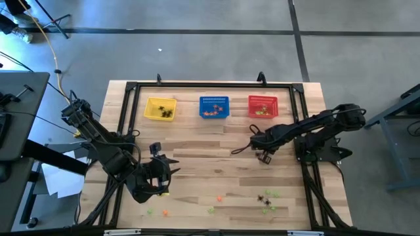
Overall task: Sort Halloween decoration
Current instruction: Put the orange spider toy into the blue basket
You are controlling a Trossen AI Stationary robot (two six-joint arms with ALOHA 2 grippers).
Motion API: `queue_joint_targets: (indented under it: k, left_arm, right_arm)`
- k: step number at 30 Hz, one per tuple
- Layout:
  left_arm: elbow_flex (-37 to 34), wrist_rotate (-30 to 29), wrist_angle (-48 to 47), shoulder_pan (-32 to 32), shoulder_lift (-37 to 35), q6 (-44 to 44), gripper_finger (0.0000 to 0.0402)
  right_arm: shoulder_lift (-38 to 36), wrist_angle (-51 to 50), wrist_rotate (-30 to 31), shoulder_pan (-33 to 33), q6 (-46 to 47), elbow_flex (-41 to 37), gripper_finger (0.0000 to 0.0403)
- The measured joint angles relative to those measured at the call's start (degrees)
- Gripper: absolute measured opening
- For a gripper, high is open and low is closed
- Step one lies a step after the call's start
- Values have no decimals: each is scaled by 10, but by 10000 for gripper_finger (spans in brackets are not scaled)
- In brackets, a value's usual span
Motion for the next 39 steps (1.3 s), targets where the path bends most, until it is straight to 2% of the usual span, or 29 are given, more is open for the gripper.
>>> queue_joint_targets:
  k: [5, 10, 15, 18, 21, 24, 29, 34, 39]
  left_arm:
    - [0, 0, -12, 0, 0, 4, 101]
    - [0, -4, -13, 0, 0, 5, 101]
    - [0, -4, -21, 0, 0, 5, 101]
    - [0, -5, -35, 0, 0, 5, 101]
    - [0, -5, -56, 6, 0, 5, 101]
    - [0, -7, -73, 16, 0, 5, 101]
    - [0, -15, -76, 35, 0, 5, 101]
    - [0, -25, -78, 42, 0, 5, 101]
    - [0, -25, -102, 39, -3, -12, 101]
  right_arm:
    - [-32, -41, 2, 0, 20, 16, 1]
    - [-74, -88, 44, 0, 21, 78, 0]
    - [-101, -57, 87, 0, 30, 151, 0]
    - [-104, 32, 113, 0, 19, 188, 0]
    - [-95, 168, 126, 0, -38, 204, 0]
    - [-67, 295, 127, -10, -100, 213, 0]
    - [9, 468, 129, -41, -154, 215, 0]
    - [79, 552, 127, -95, -169, 215, 0]
    - [127, 566, 129, -160, -137, 215, 0]
